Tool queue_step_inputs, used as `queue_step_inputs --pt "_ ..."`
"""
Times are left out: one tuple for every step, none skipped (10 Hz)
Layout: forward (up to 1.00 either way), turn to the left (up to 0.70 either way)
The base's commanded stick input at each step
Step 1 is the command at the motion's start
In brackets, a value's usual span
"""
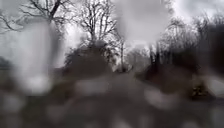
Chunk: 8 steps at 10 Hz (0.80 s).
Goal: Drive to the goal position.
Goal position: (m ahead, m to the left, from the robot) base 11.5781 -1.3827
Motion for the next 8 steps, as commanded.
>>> queue_step_inputs --pt "0.85 0.00" --pt "0.85 0.00" --pt "0.85 0.00" --pt "0.85 0.00" --pt "0.85 0.00" --pt "0.85 0.00" --pt "0.85 -0.09" --pt "0.85 -0.34"
